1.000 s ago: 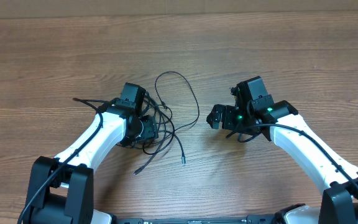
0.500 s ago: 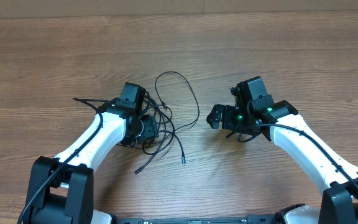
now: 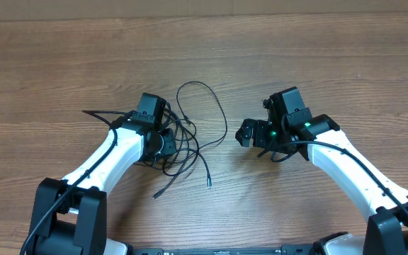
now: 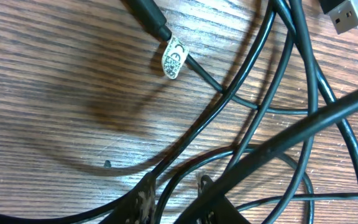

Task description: Untangle cables

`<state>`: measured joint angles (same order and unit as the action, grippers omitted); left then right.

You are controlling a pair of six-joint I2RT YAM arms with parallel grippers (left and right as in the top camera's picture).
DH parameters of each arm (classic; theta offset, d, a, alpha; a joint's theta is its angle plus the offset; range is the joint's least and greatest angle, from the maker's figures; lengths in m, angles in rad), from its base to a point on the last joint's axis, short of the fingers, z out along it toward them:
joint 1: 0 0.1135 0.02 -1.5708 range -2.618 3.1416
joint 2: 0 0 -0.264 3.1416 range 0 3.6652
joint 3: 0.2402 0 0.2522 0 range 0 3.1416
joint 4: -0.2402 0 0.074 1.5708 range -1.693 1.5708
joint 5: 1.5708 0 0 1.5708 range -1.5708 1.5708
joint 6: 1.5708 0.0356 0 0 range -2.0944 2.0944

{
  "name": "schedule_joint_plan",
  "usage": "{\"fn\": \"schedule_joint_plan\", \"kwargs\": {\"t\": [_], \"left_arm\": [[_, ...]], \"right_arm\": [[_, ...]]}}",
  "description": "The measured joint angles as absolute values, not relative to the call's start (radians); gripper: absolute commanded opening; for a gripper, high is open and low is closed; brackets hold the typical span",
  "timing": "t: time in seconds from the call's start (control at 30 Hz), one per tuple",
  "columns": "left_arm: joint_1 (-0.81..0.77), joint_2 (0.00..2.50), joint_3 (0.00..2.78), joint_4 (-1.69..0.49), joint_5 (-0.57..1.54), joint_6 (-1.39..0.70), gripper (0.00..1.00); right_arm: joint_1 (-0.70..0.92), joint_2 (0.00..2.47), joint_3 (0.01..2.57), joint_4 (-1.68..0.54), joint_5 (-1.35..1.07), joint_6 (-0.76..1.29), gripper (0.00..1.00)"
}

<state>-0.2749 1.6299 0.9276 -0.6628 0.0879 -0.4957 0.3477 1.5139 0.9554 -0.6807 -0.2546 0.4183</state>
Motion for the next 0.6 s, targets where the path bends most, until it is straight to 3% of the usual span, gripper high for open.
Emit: {"fn": "schedule_joint_plan", "kwargs": {"t": [0.07,0.17,0.43,0.6], "left_arm": [[-0.275,1.630,0.928,-0.665,0.088,-0.496,0.23],[-0.275,1.630,0.928,-0.674,0.088,-0.496,0.04],[-0.275,1.630,0.947,-0.754,0.085,-0.496,0.04],[-0.275,1.626,1.156,-0.913,0.085,-0.427,0.04]], "right_arm": [[0.348,1.514,0.955,-0.681,-0.255,0.418,1.00],[0.347,1.514,0.955,-0.680,-0.255,0.419,1.00],[0.348,1.514,0.955,-0.681,-0.255,0.419,1.00],[0.348,1.514,0.955,-0.681,-0.254,0.418,1.00]]}}
